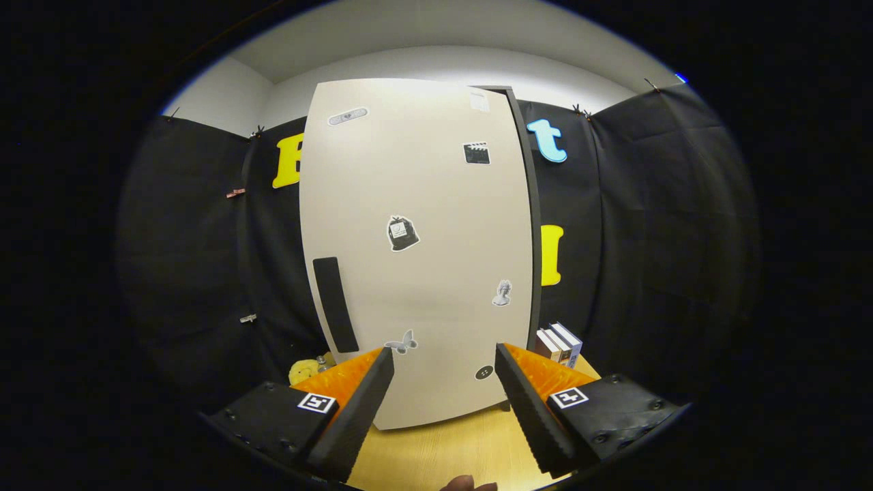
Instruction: Open the shoe cabinet door, grab the shoes and put them into the shoe cabinet, then close the shoe cabinet door.
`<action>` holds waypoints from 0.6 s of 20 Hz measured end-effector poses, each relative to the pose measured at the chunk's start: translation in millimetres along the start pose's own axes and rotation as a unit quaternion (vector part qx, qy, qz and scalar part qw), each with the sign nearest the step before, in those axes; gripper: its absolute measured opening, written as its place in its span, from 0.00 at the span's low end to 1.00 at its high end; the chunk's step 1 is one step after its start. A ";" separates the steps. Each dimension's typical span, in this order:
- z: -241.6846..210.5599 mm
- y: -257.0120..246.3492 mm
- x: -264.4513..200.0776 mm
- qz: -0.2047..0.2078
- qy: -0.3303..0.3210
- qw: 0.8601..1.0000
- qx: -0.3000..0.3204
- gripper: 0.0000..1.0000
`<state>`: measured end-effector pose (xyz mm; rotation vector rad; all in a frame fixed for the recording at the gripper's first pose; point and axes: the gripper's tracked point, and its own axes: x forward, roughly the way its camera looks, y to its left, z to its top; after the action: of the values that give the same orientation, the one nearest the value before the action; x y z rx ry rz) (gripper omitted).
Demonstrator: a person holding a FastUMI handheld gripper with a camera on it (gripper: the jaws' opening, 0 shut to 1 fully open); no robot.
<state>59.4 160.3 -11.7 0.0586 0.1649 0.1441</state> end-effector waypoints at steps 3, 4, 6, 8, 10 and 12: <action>-1.9 1.1 2.3 0.000 0.001 1.000 -0.010 0.98; -2.2 0.1 3.1 -0.002 0.001 1.000 -0.012 0.98; -2.1 -0.7 1.5 -0.005 0.000 1.000 -0.012 0.98; -0.4 -3.1 3.4 -0.009 -0.002 1.000 -0.010 0.98; 1.6 -8.5 4.3 -0.016 -0.006 1.000 -0.013 0.98; 3.7 -11.0 4.5 -0.020 -0.011 1.000 -0.015 0.98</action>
<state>65.9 150.0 -9.5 0.0277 0.1412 0.1067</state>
